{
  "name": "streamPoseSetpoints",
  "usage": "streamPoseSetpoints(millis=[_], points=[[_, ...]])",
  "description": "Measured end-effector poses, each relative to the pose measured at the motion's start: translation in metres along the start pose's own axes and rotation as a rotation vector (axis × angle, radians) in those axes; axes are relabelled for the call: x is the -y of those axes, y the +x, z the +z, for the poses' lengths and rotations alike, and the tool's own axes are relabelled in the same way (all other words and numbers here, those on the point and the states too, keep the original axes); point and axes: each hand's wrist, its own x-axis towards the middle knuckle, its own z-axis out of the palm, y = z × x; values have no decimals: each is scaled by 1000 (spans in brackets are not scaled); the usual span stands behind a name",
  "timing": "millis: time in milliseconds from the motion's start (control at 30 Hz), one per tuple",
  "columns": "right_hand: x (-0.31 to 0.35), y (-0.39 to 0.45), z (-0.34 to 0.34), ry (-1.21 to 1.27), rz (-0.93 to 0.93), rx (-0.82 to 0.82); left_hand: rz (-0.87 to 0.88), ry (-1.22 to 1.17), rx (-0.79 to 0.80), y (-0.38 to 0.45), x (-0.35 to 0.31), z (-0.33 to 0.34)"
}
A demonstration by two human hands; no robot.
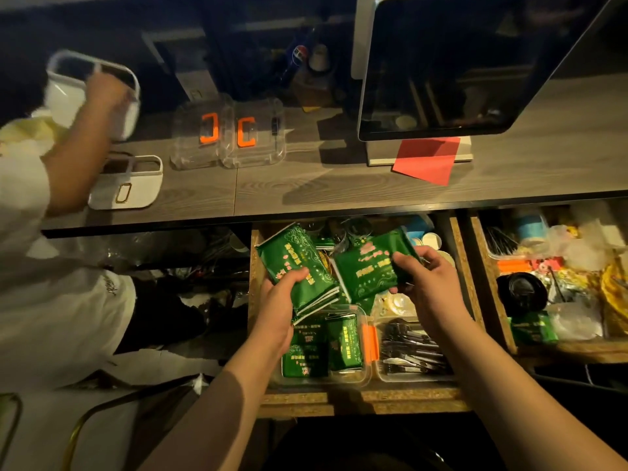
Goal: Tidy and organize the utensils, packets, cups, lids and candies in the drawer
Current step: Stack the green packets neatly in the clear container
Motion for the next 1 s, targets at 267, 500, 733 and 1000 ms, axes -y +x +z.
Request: streamPoseSetpoints(millis=[267, 500, 733, 1000], points=[[27, -20, -5, -11, -40, 185, 41, 231, 198, -5, -2, -9], [44, -23, 22, -335, -122, 352, -47, 287, 312, -17, -1, 1], [19, -31, 47, -517, -279, 207, -50, 174, 256, -27, 6, 9], [-6, -54, 60, -522, -220, 46, 97, 133, 149, -21, 16, 10]])
